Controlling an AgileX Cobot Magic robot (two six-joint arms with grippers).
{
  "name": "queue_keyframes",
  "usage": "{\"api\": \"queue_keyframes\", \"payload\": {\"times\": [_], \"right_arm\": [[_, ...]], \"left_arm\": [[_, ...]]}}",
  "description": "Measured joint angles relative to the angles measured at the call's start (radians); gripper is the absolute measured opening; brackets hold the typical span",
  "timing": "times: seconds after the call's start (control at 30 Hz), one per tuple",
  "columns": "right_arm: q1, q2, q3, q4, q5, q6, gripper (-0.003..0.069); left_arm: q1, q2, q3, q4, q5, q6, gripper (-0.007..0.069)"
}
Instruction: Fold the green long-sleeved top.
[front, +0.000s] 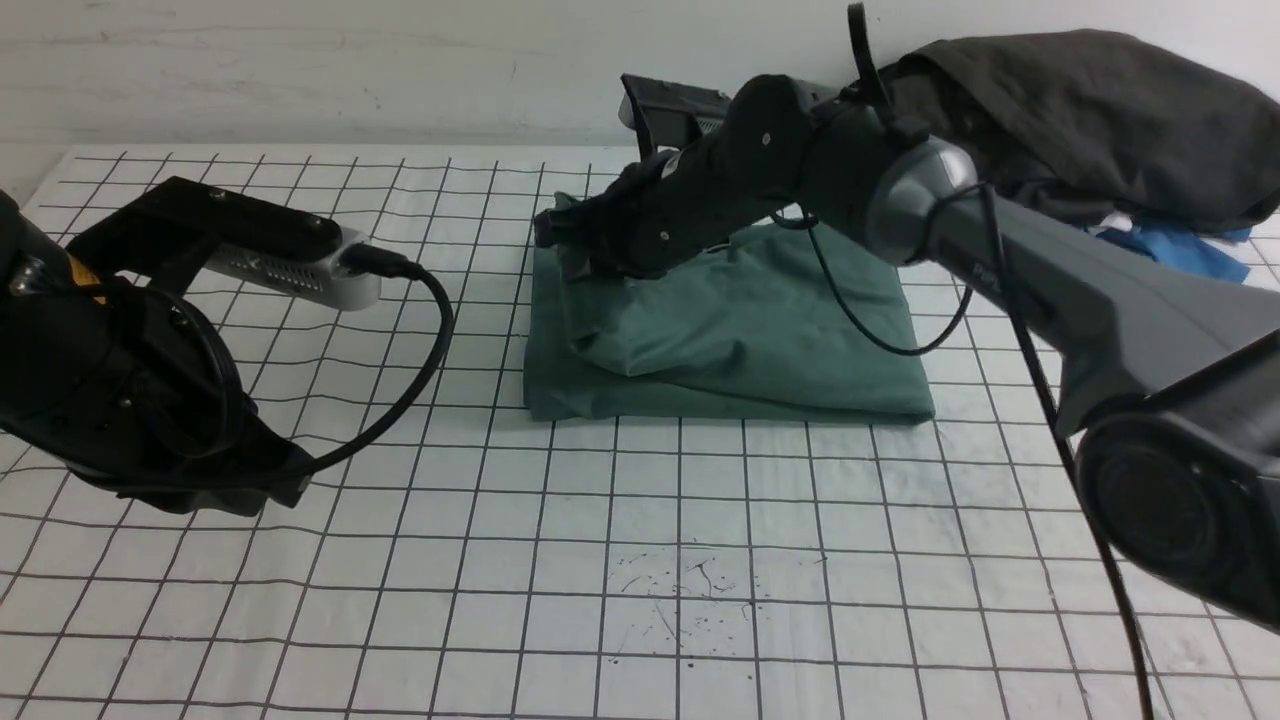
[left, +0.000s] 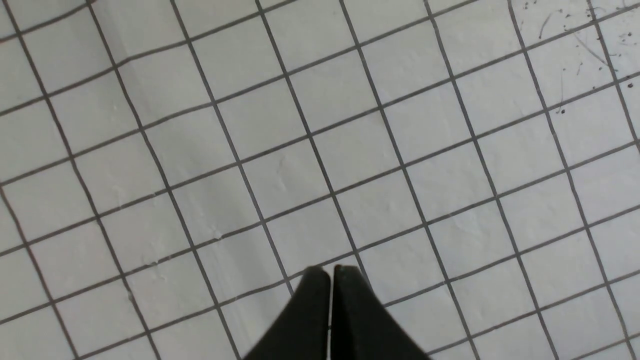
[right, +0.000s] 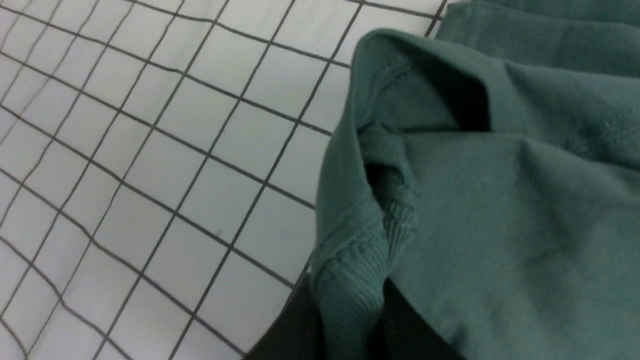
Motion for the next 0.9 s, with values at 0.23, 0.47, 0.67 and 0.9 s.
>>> {"api": "queue_keyframes", "payload": {"times": [0.23,0.47,0.67,0.9], "right_arm": [[-0.001,-0.009,-0.119,-0.025,0.032,-0.005,0.0366],[-0.001,-0.001,-0.153,-0.153,0.175,-0.008,0.0298],[0.034,0.098,-0.153,-0.068,0.212,-0.027,0.007],[0.111,0.096,-0.182,-0.02,0.2,-0.167,-0.0013]], "left_arm": [[0.0,0.0,0.014,-0.003,-0.001,0.0,-0.0007],[0.0,-0.014,0.014,-0.013,-0.04,0.001,-0.0007],[0.0,-0.11,0.014,-0.064,-0.089,0.064,-0.0007],[0.0,-0.32,0.056,-0.14,-0.172,0.201,-0.0007]]}}
